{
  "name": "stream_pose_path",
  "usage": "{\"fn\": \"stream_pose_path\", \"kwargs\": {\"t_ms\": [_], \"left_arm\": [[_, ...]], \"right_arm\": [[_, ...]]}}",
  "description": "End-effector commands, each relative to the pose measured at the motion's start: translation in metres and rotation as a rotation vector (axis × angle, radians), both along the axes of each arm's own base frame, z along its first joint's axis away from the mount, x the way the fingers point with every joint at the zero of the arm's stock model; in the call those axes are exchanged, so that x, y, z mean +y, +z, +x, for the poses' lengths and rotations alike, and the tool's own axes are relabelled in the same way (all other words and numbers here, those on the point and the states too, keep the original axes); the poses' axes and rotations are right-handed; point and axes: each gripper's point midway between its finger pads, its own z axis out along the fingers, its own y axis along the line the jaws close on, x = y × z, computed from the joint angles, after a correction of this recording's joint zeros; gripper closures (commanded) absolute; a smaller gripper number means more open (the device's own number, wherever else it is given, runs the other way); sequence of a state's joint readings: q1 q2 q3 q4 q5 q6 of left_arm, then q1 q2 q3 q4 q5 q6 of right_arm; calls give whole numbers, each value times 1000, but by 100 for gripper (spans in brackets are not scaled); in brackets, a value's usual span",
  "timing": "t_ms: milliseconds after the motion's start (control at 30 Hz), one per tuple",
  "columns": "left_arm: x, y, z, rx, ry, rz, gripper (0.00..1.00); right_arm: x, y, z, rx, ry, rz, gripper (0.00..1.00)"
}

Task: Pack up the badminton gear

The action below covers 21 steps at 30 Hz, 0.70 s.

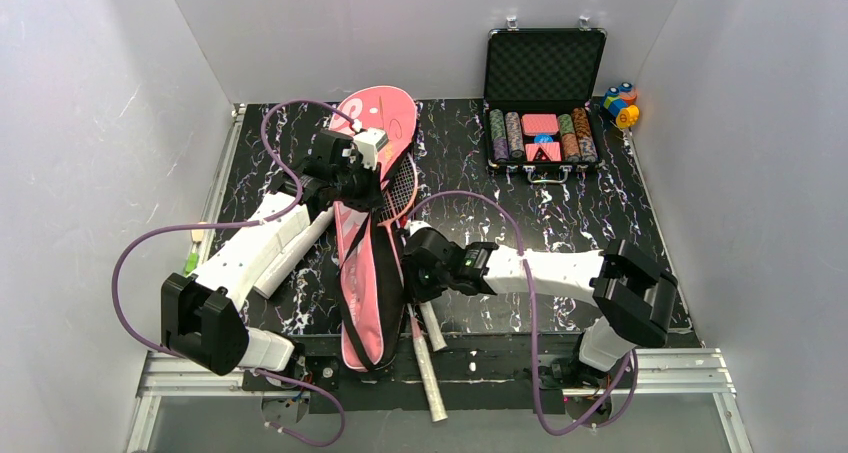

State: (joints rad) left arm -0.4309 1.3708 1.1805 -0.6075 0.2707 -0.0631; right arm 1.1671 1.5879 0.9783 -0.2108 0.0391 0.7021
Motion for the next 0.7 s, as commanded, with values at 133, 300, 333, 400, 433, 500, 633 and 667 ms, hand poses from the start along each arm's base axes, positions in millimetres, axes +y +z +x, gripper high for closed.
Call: {"fn": "stream_pose_path", "kwargs": {"t_ms": [133, 300, 333, 400, 433, 500, 633, 667], "left_arm": [[-6, 24, -2, -52, -32, -41, 100], [-7, 23, -2, -48, -35, -42, 100], [-7, 23, -2, -46, -36, -44, 100], [-7, 22, -3, -42, -39, -46, 100], [-8, 22, -4, -39, -41, -48, 100], [-9, 20, -5, -34, -47, -50, 100], [-10, 20, -7, -27, -56, -55, 100], [-11, 20, -8, -26, -60, -56, 100]], "right_arm": [[11, 25, 14, -85, 7, 31, 99], [3, 40, 31, -178, 12, -2, 99], [2, 42, 35, -191, 12, -9, 99], [-1, 46, 45, -209, 6, -14, 99], [-2, 48, 51, -218, 0, -12, 99], [-3, 55, 65, -236, -19, -5, 99], [0, 69, 95, -248, -55, 37, 99], [1, 72, 102, -249, -66, 45, 99]]}}
